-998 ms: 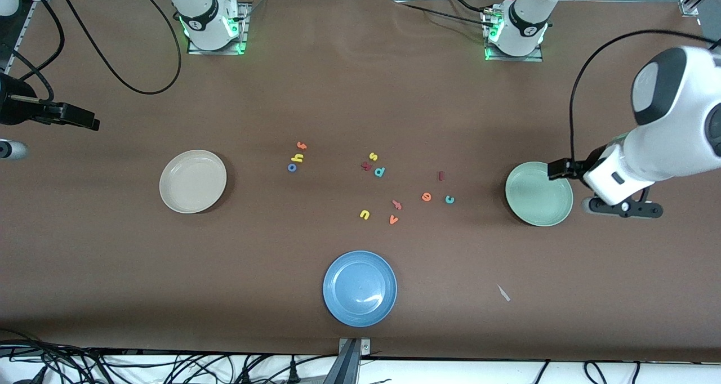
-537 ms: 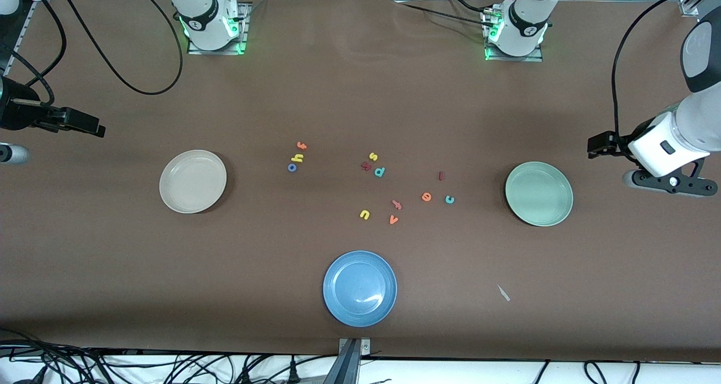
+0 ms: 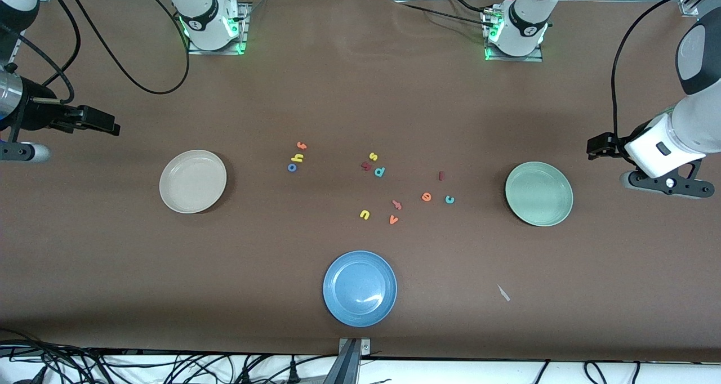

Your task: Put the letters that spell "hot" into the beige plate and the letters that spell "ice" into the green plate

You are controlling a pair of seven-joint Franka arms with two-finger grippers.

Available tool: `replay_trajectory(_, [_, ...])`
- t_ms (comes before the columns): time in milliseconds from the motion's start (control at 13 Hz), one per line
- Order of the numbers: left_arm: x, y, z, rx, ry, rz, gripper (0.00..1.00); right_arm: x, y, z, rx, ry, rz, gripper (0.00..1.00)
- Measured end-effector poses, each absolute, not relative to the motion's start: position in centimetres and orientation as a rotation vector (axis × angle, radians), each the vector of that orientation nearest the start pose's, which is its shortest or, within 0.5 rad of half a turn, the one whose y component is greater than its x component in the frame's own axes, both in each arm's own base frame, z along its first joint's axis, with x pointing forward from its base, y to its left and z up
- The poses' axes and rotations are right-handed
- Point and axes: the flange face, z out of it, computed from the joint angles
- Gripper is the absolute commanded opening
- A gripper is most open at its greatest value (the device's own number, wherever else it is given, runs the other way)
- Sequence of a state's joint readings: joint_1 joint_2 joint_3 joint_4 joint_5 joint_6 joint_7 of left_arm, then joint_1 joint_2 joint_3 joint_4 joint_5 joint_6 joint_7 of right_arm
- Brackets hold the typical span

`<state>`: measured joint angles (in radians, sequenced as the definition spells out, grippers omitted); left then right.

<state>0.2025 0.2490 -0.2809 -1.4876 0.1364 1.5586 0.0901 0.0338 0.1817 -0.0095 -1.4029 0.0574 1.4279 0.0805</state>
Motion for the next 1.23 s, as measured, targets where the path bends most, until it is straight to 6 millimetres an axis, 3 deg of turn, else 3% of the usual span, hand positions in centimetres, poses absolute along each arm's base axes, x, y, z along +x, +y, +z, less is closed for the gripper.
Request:
replay_trajectory(384, [61.9,-1.6,51.2,-3.126,0.251,0.284,1.00,58.6,3.7,59.5,-3.083,0.032,0.257,1.00])
replay_trajectory(1228, [62.4,-1.6,51.1,-3.131,0.251,0.243,1.00,59.6,2.9,58.4,-3.085,0.041,0.233,1.00])
